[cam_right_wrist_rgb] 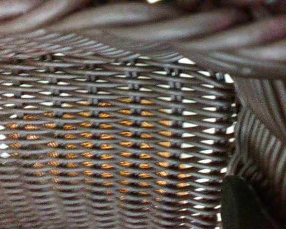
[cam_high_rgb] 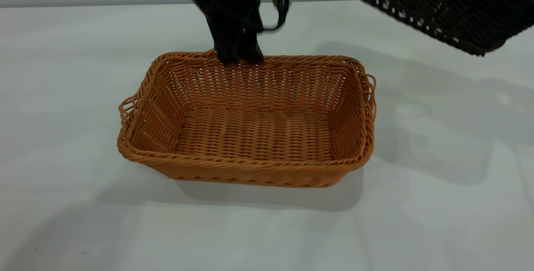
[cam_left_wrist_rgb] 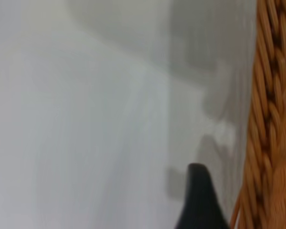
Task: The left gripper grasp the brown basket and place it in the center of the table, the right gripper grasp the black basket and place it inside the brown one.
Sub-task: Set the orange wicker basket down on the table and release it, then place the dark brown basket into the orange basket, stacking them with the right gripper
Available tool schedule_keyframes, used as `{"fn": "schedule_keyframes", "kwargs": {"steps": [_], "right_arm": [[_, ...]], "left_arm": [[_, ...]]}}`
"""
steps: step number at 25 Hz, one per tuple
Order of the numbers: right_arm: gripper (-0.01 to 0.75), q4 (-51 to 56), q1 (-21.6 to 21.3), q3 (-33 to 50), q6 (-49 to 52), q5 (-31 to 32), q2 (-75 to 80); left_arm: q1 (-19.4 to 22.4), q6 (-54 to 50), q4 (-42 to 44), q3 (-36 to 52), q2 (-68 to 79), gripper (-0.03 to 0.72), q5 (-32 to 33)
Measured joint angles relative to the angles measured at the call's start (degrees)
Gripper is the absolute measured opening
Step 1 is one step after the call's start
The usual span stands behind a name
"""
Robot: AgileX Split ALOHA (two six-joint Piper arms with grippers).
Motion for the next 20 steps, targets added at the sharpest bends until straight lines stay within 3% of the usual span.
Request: {"fn": "schedule_keyframes", "kwargs": {"steps": [5, 12, 15, 20], "right_arm": [[0.093, 2.4, -0.1, 0.0, -0.2, 1.8, -0.3], [0.093, 3.8, 1.3, -0.1, -1.4, -1.1, -0.2], [0.093, 4.6, 5.6, -0.1, -1.4, -2.3, -0.2], [0.093, 5.2, 16.6, -0.1, -0.8, -8.3, 2.7]], "left_arm": [[0.6, -1.6, 3.5, 0.1, -10.0, 0.471, 11.3], [2.1, -3.3, 5.9, 0.1, -28.4, 0.448, 22.7], [2.8, -5.1, 6.0, 0.1, -35.7, 0.444, 23.2], [2.9, -6.0, 6.0, 0.1, -43.8, 0.442, 23.2]]}}
